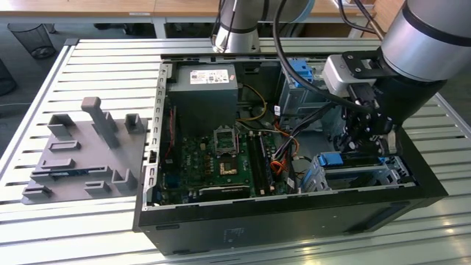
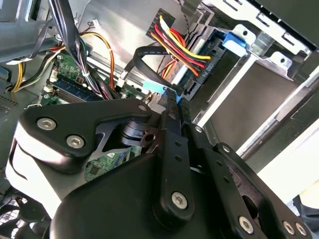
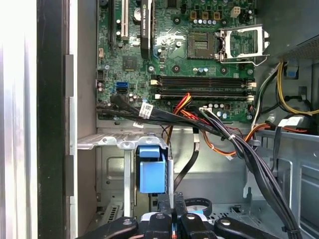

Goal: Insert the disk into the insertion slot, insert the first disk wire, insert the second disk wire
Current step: 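Insert the second disk wire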

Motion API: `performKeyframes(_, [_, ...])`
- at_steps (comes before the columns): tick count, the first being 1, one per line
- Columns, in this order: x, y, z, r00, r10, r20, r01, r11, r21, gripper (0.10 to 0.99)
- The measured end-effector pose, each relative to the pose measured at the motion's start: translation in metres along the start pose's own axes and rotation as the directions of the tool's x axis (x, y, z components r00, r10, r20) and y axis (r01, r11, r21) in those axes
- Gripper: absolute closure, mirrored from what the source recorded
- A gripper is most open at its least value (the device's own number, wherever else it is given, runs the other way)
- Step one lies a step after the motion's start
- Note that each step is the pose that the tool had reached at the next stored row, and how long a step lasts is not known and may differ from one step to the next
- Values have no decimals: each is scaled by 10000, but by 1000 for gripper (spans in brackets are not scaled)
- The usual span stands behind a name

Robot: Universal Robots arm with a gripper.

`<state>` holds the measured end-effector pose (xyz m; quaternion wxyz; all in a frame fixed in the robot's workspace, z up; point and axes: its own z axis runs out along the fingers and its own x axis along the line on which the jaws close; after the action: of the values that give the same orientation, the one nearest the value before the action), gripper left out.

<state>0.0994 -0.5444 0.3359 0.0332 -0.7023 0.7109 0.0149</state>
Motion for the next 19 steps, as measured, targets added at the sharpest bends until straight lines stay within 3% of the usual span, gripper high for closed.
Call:
performKeyframes(6, [7, -15, 0, 10000, 2, 17, -2, 10000, 1, 941])
performKeyframes(13, [83, -22, 0, 9988, 11, 489, -11, 10000, -5, 941])
performKeyframes(19, [147, -26, 1, 9988, 13, 494, -13, 10000, -6, 941])
